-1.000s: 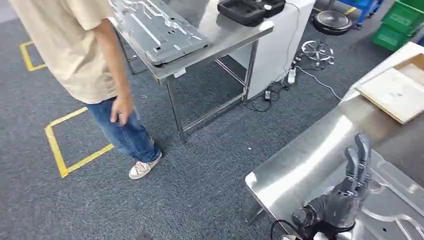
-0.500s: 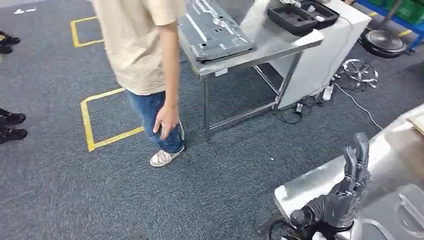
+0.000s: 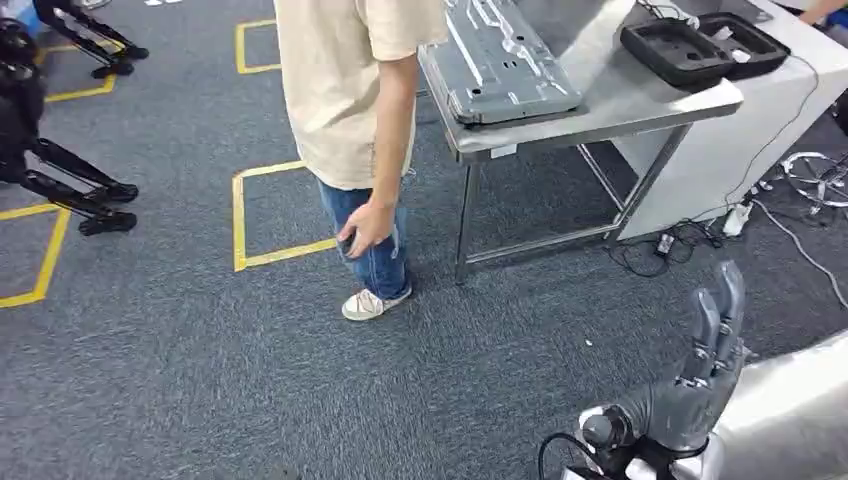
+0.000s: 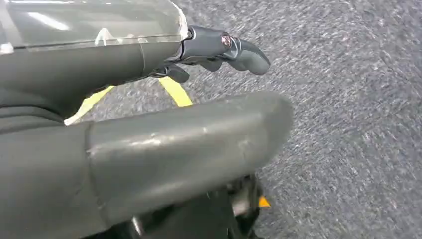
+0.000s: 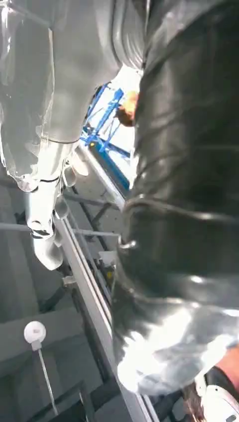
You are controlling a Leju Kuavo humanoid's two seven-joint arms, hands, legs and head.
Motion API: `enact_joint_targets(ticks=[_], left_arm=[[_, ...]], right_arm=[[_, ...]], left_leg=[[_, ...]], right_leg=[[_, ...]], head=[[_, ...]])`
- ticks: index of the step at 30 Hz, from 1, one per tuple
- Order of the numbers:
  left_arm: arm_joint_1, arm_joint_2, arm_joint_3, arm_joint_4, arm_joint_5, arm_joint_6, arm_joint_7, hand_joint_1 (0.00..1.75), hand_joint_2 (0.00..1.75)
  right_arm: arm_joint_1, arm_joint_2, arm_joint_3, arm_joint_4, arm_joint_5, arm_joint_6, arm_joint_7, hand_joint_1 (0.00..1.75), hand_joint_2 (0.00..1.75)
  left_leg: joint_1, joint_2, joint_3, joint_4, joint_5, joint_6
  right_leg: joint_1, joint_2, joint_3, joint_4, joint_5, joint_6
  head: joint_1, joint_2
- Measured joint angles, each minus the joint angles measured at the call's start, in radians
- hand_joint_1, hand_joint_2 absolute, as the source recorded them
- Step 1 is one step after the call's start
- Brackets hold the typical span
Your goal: Take the parts from the cabinet and place them on the table.
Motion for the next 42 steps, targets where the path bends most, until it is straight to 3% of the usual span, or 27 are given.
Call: enact_joint_targets(ticks=[2,4,7,8,9,13,14,15,16,18,19,21,22,23,24,26,28,29,30,31,33,34,35,37,38,39,42], left_arm=[[-0.004,0.000,0.000,0.000,0.000,0.000,0.000,0.00,0.00],[-0.001,0.000,0.001,0.000,0.001,0.000,0.000,0.00,0.00],[0.002,0.000,0.001,0.000,0.002,0.000,0.000,0.00,0.00],[0.001,0.000,0.001,0.000,0.002,0.000,0.000,0.00,0.00],[-0.002,0.000,0.002,0.000,0.002,0.000,0.000,0.00,0.00],[0.003,0.003,0.005,0.000,0.003,0.000,-0.001,0.00,0.00],[0.006,0.002,0.005,0.000,0.002,0.000,-0.002,0.00,0.00],[0.004,0.002,0.005,0.000,0.002,0.000,-0.001,0.00,0.00],[0.000,0.002,0.006,0.000,0.002,0.000,-0.001,0.00,0.00],[-0.003,0.002,0.006,0.000,0.001,-0.001,-0.001,0.00,0.00],[-0.002,0.002,0.006,0.000,0.000,-0.001,-0.001,0.00,0.00],[-0.001,0.002,0.006,0.000,0.000,0.000,-0.001,0.00,0.00],[-0.003,0.002,0.006,0.000,0.000,-0.001,-0.001,0.00,0.00],[-0.003,0.002,0.006,0.000,0.000,-0.001,-0.001,0.00,0.00],[-0.006,0.001,0.006,0.000,0.000,-0.001,-0.001,0.00,0.00],[-0.006,0.001,0.006,0.000,0.000,0.000,-0.002,0.00,0.00],[-0.001,0.001,0.006,0.000,0.000,0.000,-0.003,0.00,0.00],[0.001,0.004,0.007,0.000,0.001,0.002,-0.003,0.00,0.00],[0.000,0.004,0.006,0.000,0.001,0.001,-0.003,0.00,0.00],[-0.005,0.004,0.006,0.000,0.001,0.002,-0.003,0.00,0.00],[-0.007,0.004,0.007,0.000,0.002,0.002,-0.003,0.00,0.00],[-0.005,0.004,0.007,0.000,0.002,0.002,-0.003,0.00,0.00],[-0.002,0.004,0.006,0.000,0.002,0.001,-0.003,0.00,0.00],[0.000,0.004,0.007,0.000,0.000,0.001,-0.003,0.00,0.00],[0.000,0.005,0.006,0.000,0.000,-0.001,-0.003,0.00,0.00],[0.000,0.005,0.007,0.000,-0.003,-0.001,-0.003,0.00,0.00],[0.021,0.010,0.007,0.000,-0.015,-0.002,0.008,0.00,0.00]], right_arm=[[0.000,0.000,0.000,0.000,0.000,0.000,0.001,0.00,0.00],[0.000,0.000,0.000,0.002,0.000,0.000,0.001,0.00,0.00],[-0.001,0.000,0.000,0.003,0.001,0.000,0.001,0.00,0.00],[-0.001,0.000,0.000,0.003,0.001,0.000,0.002,0.00,0.00],[-0.002,0.000,0.000,0.003,0.001,0.000,0.004,0.00,0.00],[-0.011,0.000,0.000,0.003,0.001,0.000,0.006,0.00,0.00],[-0.015,0.000,0.000,0.004,0.001,0.000,0.007,0.00,0.00],[-0.019,0.000,0.000,0.005,0.000,0.000,0.008,0.00,0.00],[-0.020,0.000,0.000,0.005,-0.001,0.000,0.009,0.00,0.00],[-0.020,-0.002,0.000,0.009,-0.001,0.000,0.013,0.00,0.00],[-0.021,-0.003,0.000,0.011,-0.001,0.000,0.017,0.00,0.00],[-0.024,-0.004,0.000,0.014,-0.001,0.000,0.019,0.00,0.00],[-0.028,-0.005,0.000,0.014,-0.001,0.000,0.019,0.00,0.00],[-0.031,-0.006,0.000,0.014,-0.001,0.000,0.019,0.00,0.00],[-0.033,-0.008,0.000,0.015,-0.001,0.000,0.020,0.00,0.00],[-0.034,-0.008,0.000,0.016,-0.001,0.000,0.020,0.00,0.00],[-0.040,-0.009,0.000,0.016,-0.001,0.000,0.020,0.00,0.00],[-0.043,-0.008,0.000,0.016,-0.001,0.000,0.020,0.00,0.00],[-0.043,-0.008,0.000,0.016,-0.001,0.000,0.020,0.00,0.00],[-0.043,-0.008,0.000,0.016,-0.001,0.001,0.020,0.00,0.00],[-0.042,-0.009,0.000,0.016,-0.001,0.002,0.020,0.00,0.00],[-0.042,-0.008,0.000,0.016,-0.001,0.002,0.020,0.00,0.00],[-0.042,-0.009,0.000,0.016,-0.001,0.002,0.020,0.00,0.00],[-0.040,-0.008,0.000,0.016,0.001,0.002,0.015,0.00,0.00],[-0.031,-0.007,0.000,0.013,0.005,0.002,0.001,0.00,0.00],[-0.008,-0.003,0.000,0.002,0.012,0.002,-0.014,0.00,0.00],[0.061,0.019,0.000,-0.035,0.011,0.002,-0.031,0.00,0.00]], left_leg=[[0.007,0.020,-0.076,0.151,-0.073,-0.010],[0.009,0.026,-0.108,0.214,-0.079,-0.016],[0.011,0.048,0.000,0.019,0.029,-0.012],[0.008,0.088,0.045,-0.062,0.050,-0.004],[-0.003,0.098,0.053,-0.076,0.040,0.005],[-0.001,0.057,0.057,-0.092,0.049,0.031],[0.004,0.047,0.062,-0.101,0.054,0.036],[0.006,0.041,0.063,-0.106,0.057,0.043],[0.005,0.034,0.061,-0.106,0.058,0.047],[0.003,0.010,0.060,-0.106,0.058,0.049],[0.003,-0.003,0.061,-0.105,0.058,0.049],[0.003,-0.030,0.063,-0.100,0.056,0.046],[0.004,-0.046,0.064,-0.095,0.053,0.043],[0.005,-0.058,0.062,-0.089,0.050,0.039],[-0.002,-0.066,0.055,-0.081,0.046,0.033],[0.004,-0.087,0.046,-0.080,0.051,0.022],[0.007,-0.108,0.040,-0.090,0.055,0.007],[0.008,-0.077,0.042,-0.077,0.050,0.005],[0.002,-0.019,0.024,-0.041,0.027,0.002],[0.004,0.008,-0.012,0.027,-0.013,-0.001],[0.008,0.022,-0.089,0.180,-0.077,-0.008],[0.009,0.025,-0.109,0.220,-0.081,-0.010],[0.010,0.027,-0.103,0.206,-0.061,-0.011],[0.011,0.039,-0.029,0.068,0.017,-0.009],[0.011,0.063,0.024,-0.025,0.053,-0.005],[0.002,0.113,0.047,-0.074,0.039,0.001],[-0.005,0.075,0.044,-0.075,0.039,0.022]], right_leg=[[0.005,-0.034,0.000,0.001,-0.004,-0.006],[0.006,-0.063,0.002,0.002,-0.008,-0.006],[0.005,-0.098,0.012,0.004,-0.017,0.001],[0.007,-0.109,0.018,0.004,-0.020,0.006],[0.015,-0.117,0.019,0.006,-0.025,0.014],[0.017,-0.148,0.030,-0.006,-0.028,0.034],[0.008,-0.122,0.032,0.009,-0.039,0.039],[0.007,-0.073,0.012,0.052,-0.070,0.041],[0.006,-0.048,-0.023,0.121,-0.107,0.042],[0.006,-0.030,-0.104,0.274,-0.161,0.046],[0.006,-0.029,-0.122,0.296,-0.154,0.046],[0.004,-0.026,-0.096,0.218,-0.079,0.046],[0.002,-0.012,-0.054,0.120,-0.019,0.043],[0.000,0.025,-0.021,0.036,0.014,0.039],[-0.001,0.061,-0.012,0.016,-0.006,0.034],[0.004,0.046,-0.014,0.014,-0.005,0.032],[0.005,0.025,-0.006,0.008,-0.001,0.017],[-0.003,0.007,0.000,-0.003,0.005,0.008],[-0.002,-0.003,0.003,-0.007,0.005,0.005],[0.001,-0.020,0.004,-0.007,0.003,-0.004],[0.006,-0.051,0.004,-0.007,0.000,-0.007],[0.006,-0.064,0.005,-0.006,-0.001,-0.007],[0.006,-0.077,0.006,-0.006,-0.003,-0.006],[0.006,-0.100,0.011,-0.003,-0.009,-0.002],[0.006,-0.111,0.016,-0.001,-0.014,0.003],[0.012,-0.122,0.020,0.001,-0.020,0.010],[0.017,-0.148,0.031,-0.004,-0.026,0.024]], head=[[0.000,0.000],[0.000,0.000],[0.000,0.000],[0.000,0.000],[0.000,0.000],[0.001,0.000],[0.001,0.000],[0.002,0.000],[0.002,0.000],[0.002,0.000],[0.001,0.000],[0.001,0.000],[0.002,0.000],[0.002,0.000],[0.001,0.000],[0.001,0.000],[0.001,0.000],[0.001,0.000],[-0.002,0.000],[-0.001,0.000],[-0.001,0.000],[-0.002,0.000],[-0.002,0.000],[-0.002,0.000],[-0.002,0.000],[-0.002,0.000],[0.001,0.000]])
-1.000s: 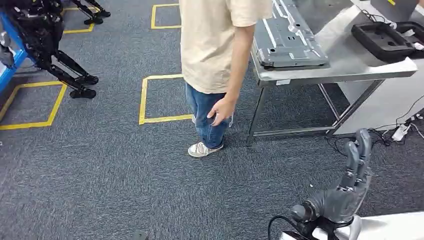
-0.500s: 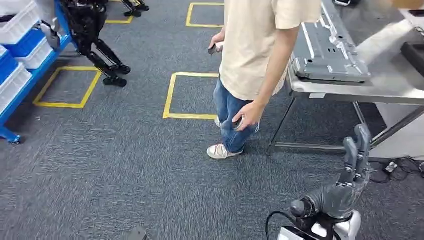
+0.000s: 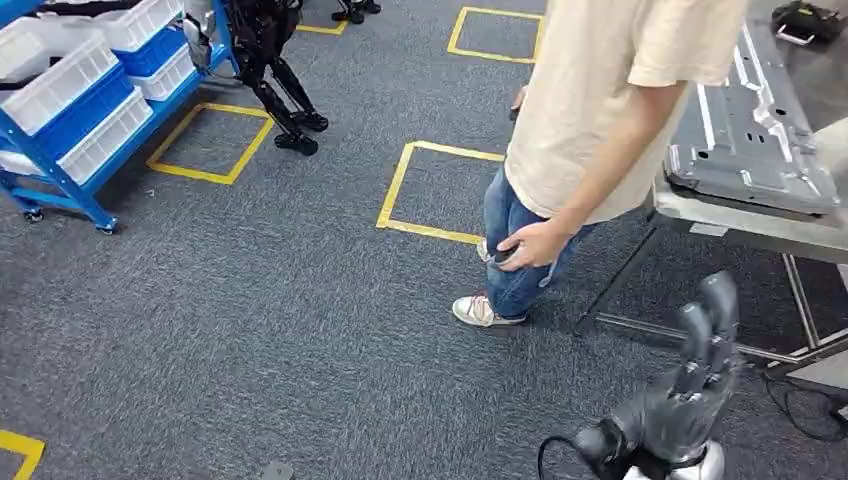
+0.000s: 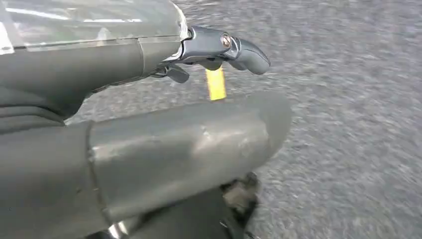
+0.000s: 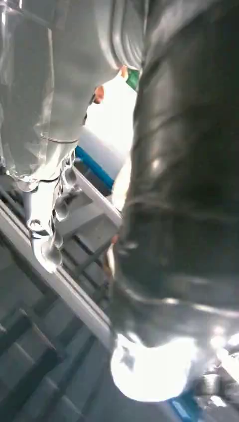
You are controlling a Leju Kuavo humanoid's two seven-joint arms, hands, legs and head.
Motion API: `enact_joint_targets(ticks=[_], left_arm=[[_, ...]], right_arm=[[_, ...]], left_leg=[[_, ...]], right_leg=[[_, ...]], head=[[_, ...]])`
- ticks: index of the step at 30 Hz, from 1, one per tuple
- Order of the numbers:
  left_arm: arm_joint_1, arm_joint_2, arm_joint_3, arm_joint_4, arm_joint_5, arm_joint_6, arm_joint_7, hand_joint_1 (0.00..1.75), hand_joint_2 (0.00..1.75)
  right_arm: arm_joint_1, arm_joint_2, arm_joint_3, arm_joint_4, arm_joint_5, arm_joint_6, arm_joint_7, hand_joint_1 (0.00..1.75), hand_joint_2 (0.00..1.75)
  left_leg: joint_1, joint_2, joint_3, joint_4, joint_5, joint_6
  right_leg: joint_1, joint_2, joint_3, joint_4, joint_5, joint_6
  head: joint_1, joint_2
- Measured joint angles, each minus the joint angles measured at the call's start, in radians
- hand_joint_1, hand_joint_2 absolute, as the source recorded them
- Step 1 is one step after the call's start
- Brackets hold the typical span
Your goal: Take the parts from the cabinet and place them on the table.
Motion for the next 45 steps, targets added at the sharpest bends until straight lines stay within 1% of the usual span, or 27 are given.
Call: enact_joint_targets(ticks=[2,3,5,7,8,10,11,12,13,16,17,19,21,23,24,26,27,28,32,33,35,37,39,41,42,43,45], left_arm=[[0.015,0.004,0.000,0.000,-0.003,-0.002,0.000,0.00,0.00],[0.016,0.005,0.000,0.000,-0.003,-0.002,-0.002,0.00,0.00],[0.008,0.004,0.000,0.000,-0.003,-0.003,-0.002,0.00,0.00],[0.006,0.004,0.000,0.000,-0.002,-0.005,-0.003,0.00,0.00],[0.007,0.005,0.000,0.000,-0.001,-0.007,-0.005,0.00,0.00],[0.006,0.005,0.000,0.000,0.005,-0.008,-0.009,0.00,0.00],[0.004,0.004,0.000,0.000,0.007,-0.007,-0.010,0.00,0.00],[0.003,0.003,0.000,0.000,0.008,-0.007,-0.010,0.00,0.00],[-0.002,0.001,0.000,0.000,0.009,-0.007,-0.007,0.00,0.00],[0.003,0.001,0.002,0.000,0.009,-0.006,0.002,0.00,0.00],[0.006,0.002,0.004,0.000,0.010,-0.005,0.003,0.00,0.00],[0.010,0.003,0.006,0.000,0.013,-0.004,0.007,0.00,0.00],[0.007,0.003,0.007,0.000,0.013,-0.003,0.006,0.00,0.00],[0.007,0.003,0.009,0.000,0.013,-0.004,0.005,0.00,0.00],[0.008,0.003,0.010,0.000,0.013,-0.004,0.005,0.00,0.00],[0.007,0.003,0.011,0.000,0.012,-0.004,0.005,0.00,0.00],[0.005,0.003,0.011,0.000,0.011,-0.004,0.006,0.00,0.00],[0.002,0.001,0.011,0.000,0.010,-0.004,0.008,0.00,0.00],[0.009,0.003,0.015,0.000,0.009,-0.002,0.010,0.00,0.00],[0.011,0.003,0.015,0.000,0.009,-0.002,0.010,0.00,0.00],[0.006,0.003,0.015,0.000,0.009,-0.002,0.010,0.00,0.00],[0.005,0.003,0.015,0.000,0.009,-0.002,0.011,0.00,0.00],[0.008,0.003,0.015,0.000,0.009,-0.002,0.013,0.00,0.00],[0.009,0.002,0.015,0.000,0.009,-0.002,0.013,0.00,0.00],[0.009,0.001,0.015,0.000,0.009,-0.002,0.013,0.00,0.00],[0.009,-0.004,0.015,0.001,0.009,-0.002,0.013,0.00,0.00],[0.006,-0.006,0.015,0.001,0.008,-0.002,0.014,0.00,0.00]], right_arm=[[0.004,0.005,0.000,-0.001,-0.018,0.000,-0.001,0.00,0.00],[0.006,0.005,0.000,-0.001,-0.021,0.000,-0.001,0.00,0.00],[0.015,0.005,-0.001,-0.001,-0.027,0.000,-0.001,0.00,0.00],[0.019,0.005,-0.002,0.000,-0.030,0.000,-0.001,0.00,0.00],[0.019,0.005,-0.002,0.000,-0.030,0.000,-0.001,0.00,0.00],[0.017,0.005,-0.002,0.001,-0.030,0.000,-0.001,0.00,0.00],[0.013,0.005,-0.002,0.001,-0.028,0.000,0.000,0.00,0.00],[0.006,0.005,-0.002,0.001,-0.023,0.000,0.002,0.00,0.00],[0.001,0.005,-0.002,0.003,-0.015,0.000,0.005,0.00,0.00],[-0.012,0.005,-0.002,0.008,-0.010,0.000,0.018,0.00,0.00],[-0.017,0.005,-0.002,0.009,-0.011,0.000,0.019,0.00,0.00],[-0.023,0.005,-0.002,0.011,-0.010,0.000,0.022,0.00,0.00],[-0.027,0.005,-0.002,0.016,-0.012,0.000,0.023,0.00,0.00],[-0.036,0.005,-0.002,0.025,-0.012,0.000,0.023,0.00,0.00],[-0.039,0.005,-0.002,0.028,-0.012,0.000,0.023,0.00,0.00],[-0.047,0.005,-0.002,0.034,-0.008,0.000,0.023,0.00,0.00],[-0.050,0.005,-0.002,0.035,-0.007,0.000,0.024,0.00,0.00],[-0.050,0.005,-0.002,0.035,-0.006,0.000,0.024,0.00,0.00],[-0.052,0.005,-0.002,0.038,-0.005,0.000,0.024,0.00,0.00],[-0.054,0.005,-0.002,0.038,-0.005,0.000,0.024,0.00,0.00],[-0.052,0.005,-0.002,0.038,-0.005,0.000,0.026,0.00,0.00],[-0.050,0.005,-0.002,0.041,-0.008,0.000,0.027,0.00,0.00],[-0.050,0.005,-0.002,0.045,-0.009,0.000,0.027,0.00,0.00],[-0.050,0.005,-0.002,0.045,-0.009,0.000,0.027,0.00,0.00],[-0.051,0.004,-0.002,0.045,-0.009,0.000,0.027,0.00,0.00],[-0.052,0.003,-0.002,0.045,-0.010,0.000,0.027,0.00,0.00],[-0.054,0.003,-0.002,0.044,-0.010,0.000,0.027,0.00,0.00]], left_leg=[[0.011,-0.018,0.013,-0.018,0.009,0.015],[0.009,-0.027,0.014,-0.021,0.010,0.019],[0.008,-0.044,0.011,-0.020,0.013,0.029],[0.004,-0.071,0.010,-0.019,0.012,0.031],[0.003,-0.084,0.011,-0.017,0.012,0.031],[0.003,-0.113,0.012,-0.012,0.011,0.029],[0.003,-0.127,0.013,-0.010,0.010,0.028],[0.006,-0.138,0.011,-0.009,0.009,0.026],[0.001,-0.147,0.005,-0.004,0.010,0.018],[0.011,-0.178,-0.003,-0.012,0.017,-0.003],[0.007,-0.184,-0.004,-0.010,0.016,-0.009],[0.005,-0.090,-0.034,0.059,-0.029,-0.013],[0.011,-0.060,-0.108,0.204,-0.102,-0.023],[0.015,-0.052,-0.153,0.287,-0.119,-0.031],[0.018,-0.048,-0.139,0.257,-0.091,-0.034],[0.021,-0.026,-0.052,0.099,-0.006,-0.036],[0.021,0.018,-0.006,0.013,0.015,-0.034],[0.012,0.032,-0.001,0.004,0.005,-0.021],[0.010,-0.014,-0.005,-0.003,0.008,0.010],[0.014,-0.024,0.000,-0.009,0.013,0.017],[0.013,-0.042,-0.002,-0.010,0.015,0.027],[0.008,-0.065,-0.003,-0.010,0.014,0.030],[0.002,-0.093,-0.001,-0.009,0.013,0.031],[-0.001,-0.123,0.004,-0.009,0.013,0.031],[-0.001,-0.135,0.007,-0.009,0.013,0.031],[-0.001,-0.140,0.004,-0.009,0.014,0.028],[0.007,-0.162,-0.006,-0.008,0.020,0.015]], right_leg=[[-0.005,0.003,0.005,0.002,-0.010,0.014],[-0.009,0.059,-0.001,0.027,-0.030,0.018],[-0.009,0.110,-0.067,0.160,-0.106,0.018],[-0.009,0.121,-0.145,0.301,-0.150,0.018],[-0.009,0.121,-0.151,0.303,-0.133,0.016],[-0.009,0.127,-0.098,0.176,-0.037,0.009],[-0.008,0.144,-0.058,0.088,0.009,0.004],[-0.008,0.196,-0.031,0.025,0.018,-0.004],[-0.009,0.216,-0.028,0.009,0.012,-0.005],[0.000,0.184,-0.027,0.009,0.015,-0.009],[-0.011,0.173,-0.018,-0.007,0.023,-0.018],[-0.010,0.143,-0.008,-0.017,0.026,-0.029],[-0.005,0.109,-0.006,-0.016,0.022,-0.034],[-0.004,0.078,-0.006,-0.015,0.019,-0.033],[-0.004,0.064,-0.004,-0.015,0.016,-0.030],[-0.006,0.040,0.004,-0.012,0.008,-0.023],[-0.004,0.028,0.009,-0.009,0.002,-0.016],[0.004,0.020,0.009,-0.004,-0.006,-0.007],[0.002,-0.011,0.022,-0.011,-0.010,0.015],[-0.006,0.019,0.022,0.001,-0.023,0.022],[-0.007,0.098,-0.035,0.116,-0.095,0.021],[-0.004,0.118,-0.116,0.269,-0.154,0.020],[-0.002,0.121,-0.140,0.286,-0.120,0.013],[0.000,0.134,-0.082,0.140,-0.020,-0.001],[0.004,0.162,-0.044,0.054,0.026,-0.009],[0.004,0.214,-0.028,0.017,0.016,-0.018],[0.011,0.199,-0.027,0.003,0.020,-0.019]], head=[[0.000,0.000],[0.000,0.000],[0.000,0.000],[0.000,0.000],[0.000,0.000],[0.000,0.000],[0.000,0.000],[0.000,0.000],[0.000,0.000],[0.001,0.000],[0.000,0.000],[-0.004,0.000],[-0.004,0.000],[-0.003,0.000],[-0.004,0.000],[-0.004,0.000],[-0.004,0.000],[-0.004,0.000],[-0.002,0.000],[-0.002,0.000],[-0.001,0.000],[-0.001,0.000],[-0.001,0.000],[-0.001,0.000],[-0.001,0.000],[-0.002,0.000],[0.000,0.000]])
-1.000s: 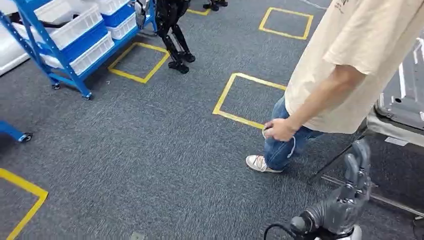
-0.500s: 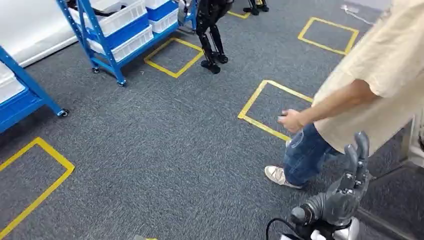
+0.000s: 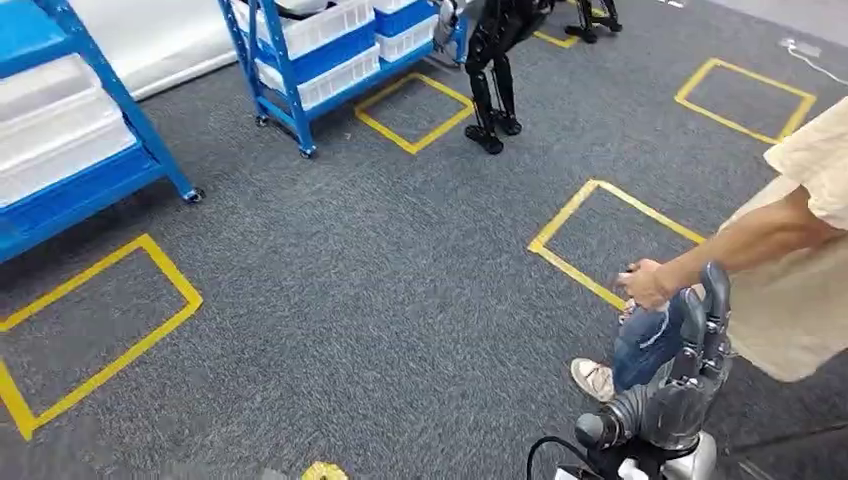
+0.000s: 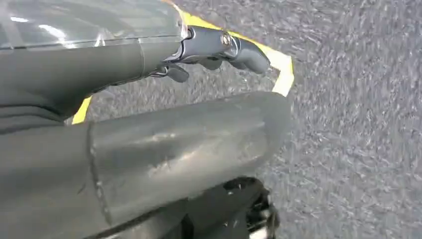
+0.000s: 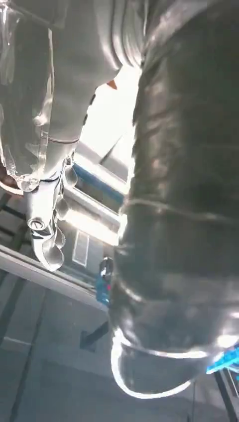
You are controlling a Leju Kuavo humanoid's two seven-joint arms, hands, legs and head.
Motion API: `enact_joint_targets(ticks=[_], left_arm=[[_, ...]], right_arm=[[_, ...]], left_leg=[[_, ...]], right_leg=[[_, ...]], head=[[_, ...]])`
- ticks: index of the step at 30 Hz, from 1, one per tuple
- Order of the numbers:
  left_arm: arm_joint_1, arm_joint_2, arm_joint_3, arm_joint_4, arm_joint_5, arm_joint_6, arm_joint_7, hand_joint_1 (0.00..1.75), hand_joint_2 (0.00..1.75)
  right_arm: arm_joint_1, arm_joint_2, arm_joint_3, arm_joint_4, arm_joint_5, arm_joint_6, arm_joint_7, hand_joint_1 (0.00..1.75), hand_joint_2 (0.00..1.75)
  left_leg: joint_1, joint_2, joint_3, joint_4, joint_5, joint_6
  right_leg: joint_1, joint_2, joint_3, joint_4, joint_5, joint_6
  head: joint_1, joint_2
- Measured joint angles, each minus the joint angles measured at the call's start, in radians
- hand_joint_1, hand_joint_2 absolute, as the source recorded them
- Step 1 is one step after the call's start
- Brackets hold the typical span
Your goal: Take the parts from the cabinet and place them on the table.
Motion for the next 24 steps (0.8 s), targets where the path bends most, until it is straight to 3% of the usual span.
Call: enact_joint_targets(ticks=[2,3,4,5,7,8,9,10,11,12,13,14,17,18,19,20,22,23,24], left_arm=[[0.003,0.000,0.000,0.000,0.000,0.000,0.002,0.00,0.00],[0.005,0.000,0.000,0.000,-0.001,0.000,0.003,0.00,0.00],[0.006,0.000,0.000,0.000,0.000,0.000,0.003,0.00,0.00],[0.002,0.000,0.000,0.000,0.000,0.000,0.004,0.00,0.00],[-0.003,0.000,0.000,0.000,-0.001,0.000,0.005,0.00,0.00],[-0.003,0.000,0.000,0.000,-0.001,0.000,0.006,0.00,0.00],[-0.001,0.000,0.000,0.000,-0.001,0.000,0.008,0.00,0.00],[0.001,0.000,0.000,0.000,-0.001,0.000,0.008,0.00,0.00],[0.001,0.000,0.000,0.000,-0.001,0.000,0.008,0.00,0.00],[0.000,0.000,0.000,0.000,-0.001,0.000,0.008,0.00,0.00],[-0.003,0.000,0.000,0.000,-0.001,0.001,0.008,0.00,0.00],[-0.006,0.000,0.001,0.000,-0.001,0.001,0.008,0.00,0.00],[-0.003,0.000,0.001,0.000,-0.002,0.000,0.008,0.00,0.00],[-0.002,0.000,0.002,0.000,-0.002,0.000,0.009,0.00,0.00],[-0.001,0.000,0.002,0.000,-0.002,0.000,0.009,0.00,0.00],[-0.004,0.000,0.002,0.000,-0.002,0.000,0.010,0.00,0.00],[-0.007,-0.001,0.002,0.000,-0.002,0.000,0.011,0.00,0.00],[-0.007,-0.001,0.002,0.000,-0.002,0.000,0.011,0.00,0.00],[-0.006,-0.001,0.002,0.000,-0.004,0.000,0.013,0.00,0.00]], right_arm=[[-0.005,0.000,0.000,0.000,0.000,0.000,0.000,0.00,0.00],[-0.005,0.000,0.000,0.000,0.000,0.000,0.000,0.00,0.00],[-0.005,0.000,0.000,0.000,0.000,0.000,0.000,0.00,0.00],[-0.005,0.000,0.000,0.000,0.000,0.000,0.000,0.00,0.00],[-0.003,0.000,0.000,0.001,0.000,0.000,0.000,0.00,0.00],[-0.004,0.000,0.000,0.001,0.000,0.000,0.000,0.00,0.00],[-0.003,0.000,0.000,0.002,-0.001,0.000,0.000,0.00,0.00],[-0.003,0.000,0.000,0.002,-0.002,0.000,-0.002,0.00,0.00],[-0.003,0.000,0.000,0.002,-0.002,0.000,-0.003,0.00,0.00],[-0.003,0.000,0.000,0.002,-0.002,0.000,-0.004,0.00,0.00],[-0.003,0.000,0.000,0.002,-0.002,0.000,-0.004,0.00,0.00],[-0.004,0.000,0.000,0.002,-0.003,0.000,-0.004,0.00,0.00],[-0.005,0.000,0.000,0.001,-0.004,0.000,-0.009,0.00,0.00],[-0.005,0.000,0.000,0.001,-0.004,0.000,-0.009,0.00,0.00],[-0.007,0.000,0.000,0.001,-0.005,0.000,-0.008,0.00,0.00],[-0.005,-0.001,0.000,0.000,-0.005,0.000,-0.009,0.00,0.00],[-0.001,-0.003,0.000,0.000,-0.005,0.000,-0.008,0.00,0.00],[-0.001,-0.004,0.000,0.000,-0.005,0.000,-0.008,0.00,0.00],[-0.001,-0.006,0.000,0.002,-0.002,0.000,-0.006,0.00,0.00]], left_leg=[[0.002,-0.025,0.000,-0.012,0.007,-0.015],[0.000,-0.005,0.000,-0.002,0.002,-0.015],[-0.007,0.056,-0.014,0.027,-0.018,-0.018],[-0.005,0.084,-0.048,0.090,-0.056,-0.022],[0.001,0.103,-0.119,0.232,-0.119,-0.031],[0.004,0.107,-0.142,0.277,-0.129,-0.035],[0.006,0.111,-0.139,0.274,-0.114,-0.039],[0.008,0.117,-0.114,0.226,-0.082,-0.041],[0.010,0.126,-0.069,0.145,-0.041,-0.042],[0.010,0.150,-0.019,0.058,-0.005,-0.040],[0.002,0.200,0.009,0.002,-0.017,-0.034],[-0.001,0.183,0.012,-0.004,-0.010,-0.020],[-0.008,0.155,0.004,-0.004,-0.011,-0.003],[0.002,0.145,0.014,-0.015,-0.004,0.008],[0.002,0.134,0.016,-0.017,-0.002,0.012],[0.002,0.127,0.014,-0.017,0.000,0.018],[0.000,0.105,0.012,-0.017,0.000,0.021],[-0.002,0.092,0.011,-0.016,0.001,0.022],[-0.003,0.079,0.011,-0.015,0.001,0.022]], right_leg=[[0.001,-0.019,0.007,-0.013,0.006,-0.008],[-0.014,-0.035,0.020,-0.036,0.017,-0.012],[-0.010,-0.049,0.028,-0.046,0.019,-0.014],[-0.007,-0.067,0.030,-0.047,0.019,-0.015],[-0.003,-0.100,0.030,-0.045,0.015,-0.019],[-0.003,-0.114,0.029,-0.043,0.013,-0.019],[-0.004,-0.129,0.030,-0.041,0.010,-0.017],[-0.004,-0.141,0.030,-0.039,0.007,-0.015],[-0.006,-0.153,0.032,-0.034,0.003,-0.012],[-0.006,-0.163,0.034,-0.029,-0.003,-0.008],[-0.002,-0.173,0.034,-0.024,-0.010,-0.001],[0.003,-0.180,0.032,-0.018,-0.016,0.006],[0.002,-0.204,0.041,-0.022,-0.017,0.016],[-0.002,-0.198,0.042,-0.019,-0.025,0.024],[-0.006,-0.142,0.035,0.007,-0.045,0.029],[-0.008,-0.105,0.005,0.072,-0.087,0.030],[-0.008,-0.083,-0.076,0.229,-0.156,0.032],[-0.008,-0.080,-0.109,0.285,-0.168,0.033],[-0.008,-0.080,-0.121,0.295,-0.152,0.032]], head=[[0.000,0.000],[0.000,0.000],[-0.001,0.000],[-0.002,0.000],[-0.002,0.000],[-0.002,0.000],[-0.002,0.000],[-0.002,0.000],[-0.002,0.000],[-0.002,0.000],[-0.002,0.000],[0.000,0.000],[-0.002,0.000],[-0.001,0.000],[0.000,0.000],[0.000,0.000],[0.000,0.000],[0.000,0.000],[0.000,0.000]])
